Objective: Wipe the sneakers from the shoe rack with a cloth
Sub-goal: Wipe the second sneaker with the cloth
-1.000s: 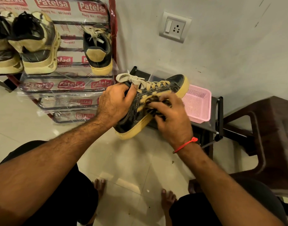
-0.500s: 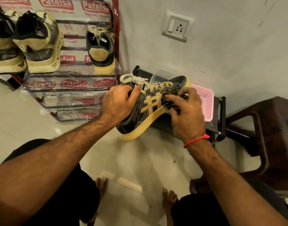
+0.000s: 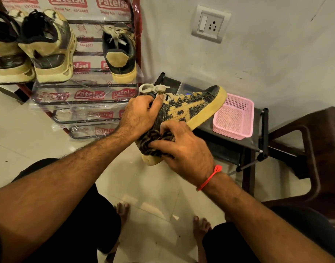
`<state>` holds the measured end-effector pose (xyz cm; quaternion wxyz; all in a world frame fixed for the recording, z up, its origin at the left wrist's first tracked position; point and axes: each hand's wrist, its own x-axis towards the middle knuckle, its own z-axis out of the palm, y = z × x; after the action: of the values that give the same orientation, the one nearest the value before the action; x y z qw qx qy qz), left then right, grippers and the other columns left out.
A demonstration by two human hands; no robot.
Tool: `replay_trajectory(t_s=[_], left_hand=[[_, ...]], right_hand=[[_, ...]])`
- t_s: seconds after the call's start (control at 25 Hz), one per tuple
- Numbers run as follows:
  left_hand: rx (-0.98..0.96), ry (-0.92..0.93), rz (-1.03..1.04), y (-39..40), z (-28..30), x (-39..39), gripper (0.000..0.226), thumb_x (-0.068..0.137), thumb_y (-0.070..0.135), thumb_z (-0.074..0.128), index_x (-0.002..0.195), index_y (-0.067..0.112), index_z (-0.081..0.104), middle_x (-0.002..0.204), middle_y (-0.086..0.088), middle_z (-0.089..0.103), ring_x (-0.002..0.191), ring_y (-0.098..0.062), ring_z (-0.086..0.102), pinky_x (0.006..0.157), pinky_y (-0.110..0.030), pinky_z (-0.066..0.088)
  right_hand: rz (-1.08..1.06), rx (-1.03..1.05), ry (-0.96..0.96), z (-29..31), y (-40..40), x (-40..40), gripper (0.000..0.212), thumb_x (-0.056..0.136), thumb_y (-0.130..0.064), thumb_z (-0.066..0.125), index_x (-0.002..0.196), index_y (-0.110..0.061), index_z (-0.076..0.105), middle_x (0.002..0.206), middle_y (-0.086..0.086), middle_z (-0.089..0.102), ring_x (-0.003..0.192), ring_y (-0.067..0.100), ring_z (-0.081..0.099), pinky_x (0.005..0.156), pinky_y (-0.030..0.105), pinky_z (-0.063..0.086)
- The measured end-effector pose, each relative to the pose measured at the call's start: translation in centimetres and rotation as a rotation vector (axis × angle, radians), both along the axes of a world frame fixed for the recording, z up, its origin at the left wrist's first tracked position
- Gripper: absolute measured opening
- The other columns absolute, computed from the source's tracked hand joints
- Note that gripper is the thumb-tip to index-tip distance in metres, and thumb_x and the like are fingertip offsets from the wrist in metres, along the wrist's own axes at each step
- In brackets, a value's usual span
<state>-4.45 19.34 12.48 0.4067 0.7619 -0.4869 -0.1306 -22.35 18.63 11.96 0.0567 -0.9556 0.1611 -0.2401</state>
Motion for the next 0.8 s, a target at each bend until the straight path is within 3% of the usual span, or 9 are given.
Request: replay_trajectory(t_s=[0.16,0.28,0.48,0.6,0.8], left_hand=[[-0.063,0.011,-0.051,0.0,0.3,-0.3,0.049,0.105,0.036,0.052,0.058,0.023,0.047,0.051,0.005,0.046,0.042,-0.005,0.042,0.043,-0.017,0.034],[-0.040,-0.001,-0.064,0.0,0.1,-0.4,0.047,0.105,0.039,0.049,0.060,0.024,0.048,0.055,0.004,0.050,0.047,-0.009,0.045,0.045,-0.018,0.033],[0.025,-0.011,-0.102,0.0,0.2,-0.2,0.041,0.106,0.041,0.045,0.069,0.025,0.049,0.067,0.006,0.054,0.061,-0.013,0.052,0.057,-0.027,0.039],[0.000,-0.024,-0.051,-0.1,0.3,0.1,0.038,0.104,0.043,0.047,0.072,0.024,0.055,0.069,0.008,0.056,0.063,-0.011,0.053,0.057,-0.028,0.041],[-0.027,0.022,0.156,0.1,1.1,0.8,0.046,0.104,0.044,0.048,0.064,0.022,0.053,0.059,0.006,0.052,0.055,-0.005,0.046,0.048,-0.012,0.033]], right_hand=[[-0.289,0.035,-0.154,1.6,-4.4,-2.0,0.025,0.083,-0.022,0.061,0.103,-0.019,0.075,0.117,0.014,0.057,0.110,0.034,0.054,0.066,0.041,0.058],[-0.439,0.076,-0.139,1.2,-5.4,-2.9,0.029,0.079,-0.011,0.075,0.107,-0.020,0.075,0.119,0.014,0.056,0.111,0.034,0.052,0.066,0.037,0.056],[-0.276,0.184,-0.129,0.2,-4.5,-2.2,0.030,0.080,-0.009,0.073,0.109,-0.017,0.075,0.116,0.012,0.055,0.112,0.030,0.053,0.090,0.037,0.050],[-0.204,0.224,-0.145,0.5,-4.4,-2.2,0.028,0.082,-0.020,0.064,0.108,-0.017,0.076,0.113,0.008,0.055,0.110,0.026,0.055,0.089,0.039,0.054],[-0.268,0.291,-0.317,2.0,-5.0,-3.3,0.029,0.082,-0.018,0.062,0.107,-0.016,0.076,0.109,0.005,0.057,0.102,0.016,0.055,0.086,0.022,0.051]])
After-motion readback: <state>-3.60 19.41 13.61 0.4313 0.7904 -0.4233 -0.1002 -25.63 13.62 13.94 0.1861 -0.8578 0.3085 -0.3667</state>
